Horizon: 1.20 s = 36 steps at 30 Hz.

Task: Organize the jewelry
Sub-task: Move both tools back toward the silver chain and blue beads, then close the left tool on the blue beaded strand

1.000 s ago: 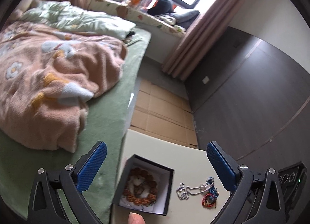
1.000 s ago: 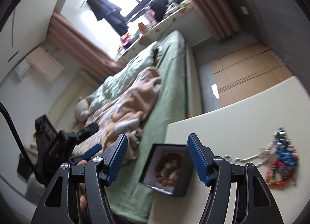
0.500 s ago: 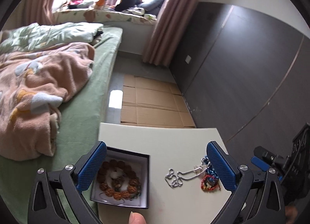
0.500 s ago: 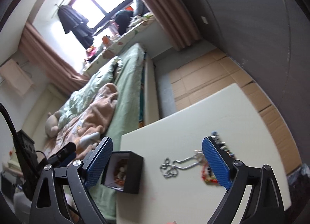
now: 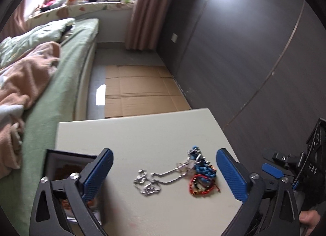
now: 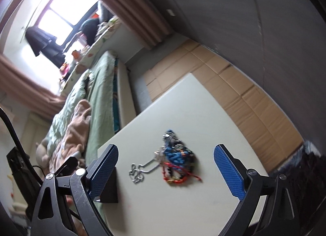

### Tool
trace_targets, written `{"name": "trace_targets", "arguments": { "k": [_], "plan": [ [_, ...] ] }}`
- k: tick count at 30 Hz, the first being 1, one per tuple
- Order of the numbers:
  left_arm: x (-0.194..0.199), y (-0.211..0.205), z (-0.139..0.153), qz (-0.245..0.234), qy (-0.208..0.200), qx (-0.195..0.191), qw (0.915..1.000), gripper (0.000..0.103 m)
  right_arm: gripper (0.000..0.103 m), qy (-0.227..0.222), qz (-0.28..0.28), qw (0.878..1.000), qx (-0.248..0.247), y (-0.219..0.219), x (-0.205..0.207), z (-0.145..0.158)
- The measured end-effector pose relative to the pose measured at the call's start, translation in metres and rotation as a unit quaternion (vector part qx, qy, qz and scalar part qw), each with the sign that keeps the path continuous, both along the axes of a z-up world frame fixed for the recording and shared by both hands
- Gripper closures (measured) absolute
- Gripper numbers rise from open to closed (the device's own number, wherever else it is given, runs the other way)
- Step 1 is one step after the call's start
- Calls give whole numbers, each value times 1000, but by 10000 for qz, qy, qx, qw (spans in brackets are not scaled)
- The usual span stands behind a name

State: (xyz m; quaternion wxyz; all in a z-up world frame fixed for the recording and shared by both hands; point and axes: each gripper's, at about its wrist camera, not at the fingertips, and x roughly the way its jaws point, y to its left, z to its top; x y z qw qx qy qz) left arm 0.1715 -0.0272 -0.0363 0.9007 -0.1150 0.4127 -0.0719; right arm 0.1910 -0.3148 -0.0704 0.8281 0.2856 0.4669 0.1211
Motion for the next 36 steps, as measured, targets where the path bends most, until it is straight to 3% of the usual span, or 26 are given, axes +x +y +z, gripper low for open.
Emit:
{"name": "trace_targets", "arguments": {
  "k": [5,11,13,16,21,31,36],
  "plan": [
    [21,-31,-23,-413,308,72,9986,36,13,196,-223,9995,90,-17,9,-10],
    [41,-60,-51,-747,703,209,9945,60,14,279,-143,9994,174,-27,15,-15],
    [46,-66,-59,-856,793,204,9930,64,16,365,-75,9991,187,-27,19,-20],
    [54,-76,-67,-950,861,264,9914,65,27,616,-45,9976,304,-31,26,-33],
    [63,-89,-80,-1102,967,372,9885,74,28,653,-153,9964,510,-39,30,-37],
    [69,-104,-105,-1417,1030,856,9808,75,28,640,-239,9957,625,-42,39,-38],
    [63,-104,-102,-1496,931,837,9808,94,28,632,-217,9962,562,-37,42,-37]
  ]
}}
